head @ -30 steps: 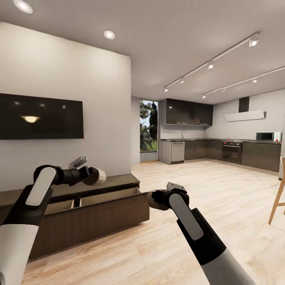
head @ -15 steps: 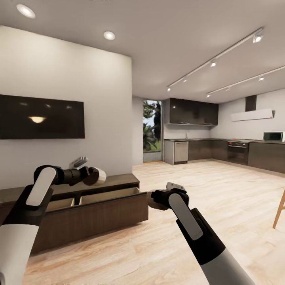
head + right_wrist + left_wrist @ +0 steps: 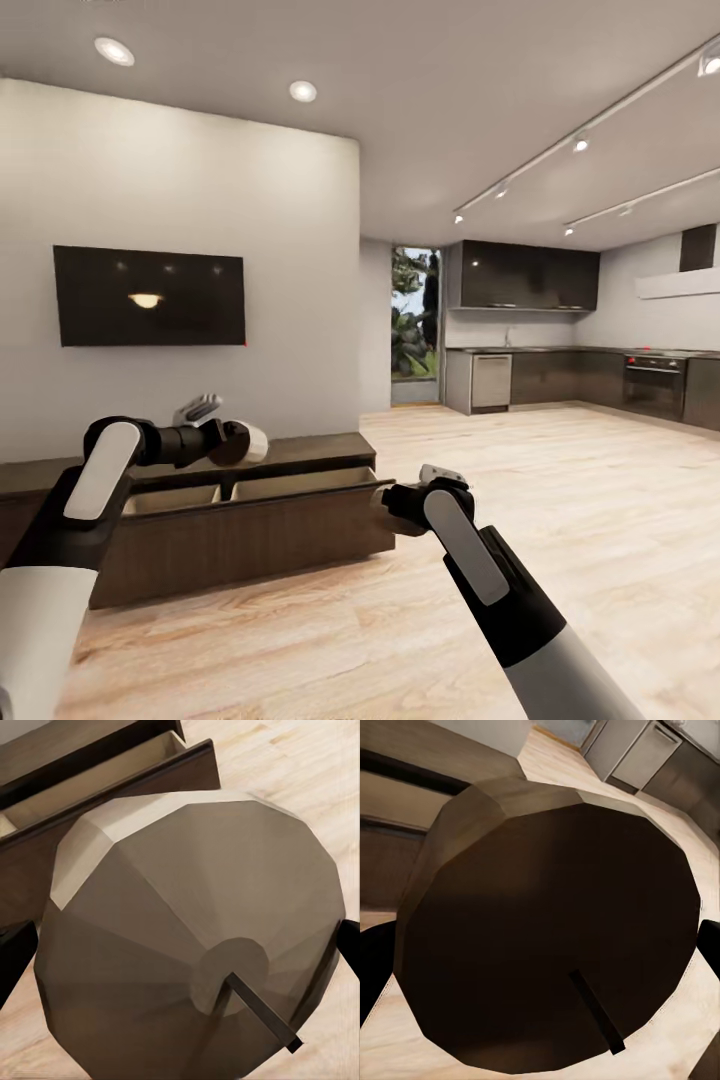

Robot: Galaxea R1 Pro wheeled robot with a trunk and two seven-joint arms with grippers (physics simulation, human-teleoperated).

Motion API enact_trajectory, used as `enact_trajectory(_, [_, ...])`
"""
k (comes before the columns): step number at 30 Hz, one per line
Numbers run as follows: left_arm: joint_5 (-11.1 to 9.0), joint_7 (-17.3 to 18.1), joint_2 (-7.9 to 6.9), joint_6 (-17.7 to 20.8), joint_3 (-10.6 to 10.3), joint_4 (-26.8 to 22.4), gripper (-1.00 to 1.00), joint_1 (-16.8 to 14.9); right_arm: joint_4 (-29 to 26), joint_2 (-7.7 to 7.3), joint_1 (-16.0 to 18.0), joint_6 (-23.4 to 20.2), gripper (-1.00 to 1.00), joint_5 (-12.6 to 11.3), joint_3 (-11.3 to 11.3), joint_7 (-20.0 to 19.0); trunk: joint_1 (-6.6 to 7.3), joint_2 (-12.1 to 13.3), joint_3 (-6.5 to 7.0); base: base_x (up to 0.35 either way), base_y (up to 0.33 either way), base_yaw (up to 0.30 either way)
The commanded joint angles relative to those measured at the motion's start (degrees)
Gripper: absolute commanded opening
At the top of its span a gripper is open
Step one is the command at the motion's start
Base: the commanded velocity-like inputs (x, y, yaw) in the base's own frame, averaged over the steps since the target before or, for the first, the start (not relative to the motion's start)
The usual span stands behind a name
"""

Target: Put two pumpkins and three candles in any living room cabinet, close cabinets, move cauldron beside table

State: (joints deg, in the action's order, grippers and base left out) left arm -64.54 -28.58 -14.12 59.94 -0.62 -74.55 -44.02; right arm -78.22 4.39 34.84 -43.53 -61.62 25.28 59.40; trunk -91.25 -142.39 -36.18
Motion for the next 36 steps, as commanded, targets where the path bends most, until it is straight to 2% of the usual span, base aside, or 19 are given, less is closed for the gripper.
enact_trajectory(1, [-0.7, -0.6, -0.03, 0.1, -0.1, 0.0, -1.00, 0.0, 0.0, 0.00, 0.1, -0.2, -1.00, -0.4, 0.0, 0.6, 0.02, 0.0, -0.14, -0.006, -0.009, 0.222])
enact_trajectory(36, [-0.2, -0.7, 0.23, 0.1, -0.6, 0.0, -1.00, 0.0, 2.7, -0.70, 0.5, -0.9, -1.00, -0.4, 0.2, 1.0, 7.70, 14.0, 3.74, 0.000, -0.001, 0.206])
